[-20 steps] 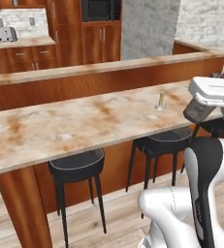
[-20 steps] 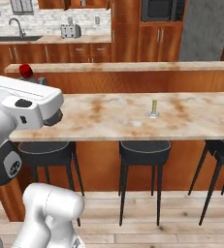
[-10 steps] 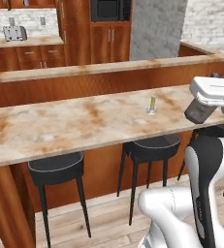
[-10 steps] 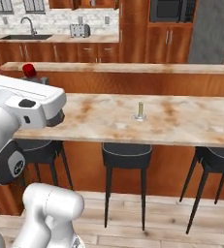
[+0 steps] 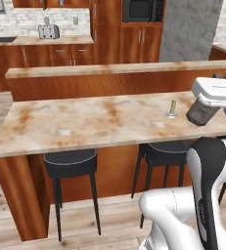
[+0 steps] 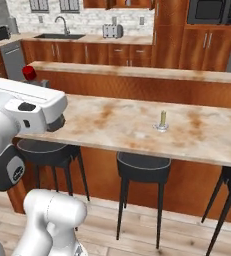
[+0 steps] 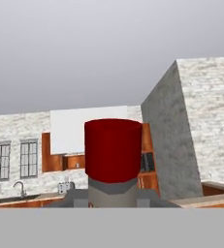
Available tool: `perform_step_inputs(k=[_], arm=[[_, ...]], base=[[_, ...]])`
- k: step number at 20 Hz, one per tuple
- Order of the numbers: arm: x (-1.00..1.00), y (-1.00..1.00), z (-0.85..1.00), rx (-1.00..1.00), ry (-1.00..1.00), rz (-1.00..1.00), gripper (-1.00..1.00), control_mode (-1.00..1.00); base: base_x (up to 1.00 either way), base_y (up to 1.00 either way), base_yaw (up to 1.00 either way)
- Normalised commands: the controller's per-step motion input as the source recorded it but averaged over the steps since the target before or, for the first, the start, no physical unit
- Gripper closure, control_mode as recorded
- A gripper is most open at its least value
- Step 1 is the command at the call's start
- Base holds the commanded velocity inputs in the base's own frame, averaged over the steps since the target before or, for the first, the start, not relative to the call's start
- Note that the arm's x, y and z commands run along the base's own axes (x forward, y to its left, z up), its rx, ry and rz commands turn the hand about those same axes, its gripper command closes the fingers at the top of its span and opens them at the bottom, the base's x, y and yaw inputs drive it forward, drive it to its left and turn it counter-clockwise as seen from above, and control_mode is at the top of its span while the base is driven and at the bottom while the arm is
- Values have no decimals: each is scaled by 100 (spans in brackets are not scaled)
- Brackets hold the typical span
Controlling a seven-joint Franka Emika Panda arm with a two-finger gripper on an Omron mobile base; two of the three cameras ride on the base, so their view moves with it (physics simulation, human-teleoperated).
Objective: Open the cabinet directly in front. Then move the liquor and the mug to the dining counter with the candle on it.
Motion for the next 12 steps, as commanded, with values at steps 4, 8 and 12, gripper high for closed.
perform_step_inputs(k=[4, 8, 12], arm=[[0, 0, 0, 0, 0, 0, 100, 100], [0, 0, 0, 0, 0, 0, 100, 100], [0, 0, 0, 0, 0, 0, 100, 100]], base=[[95, 11, 0], [100, 38, 0], [74, 28, -3]])
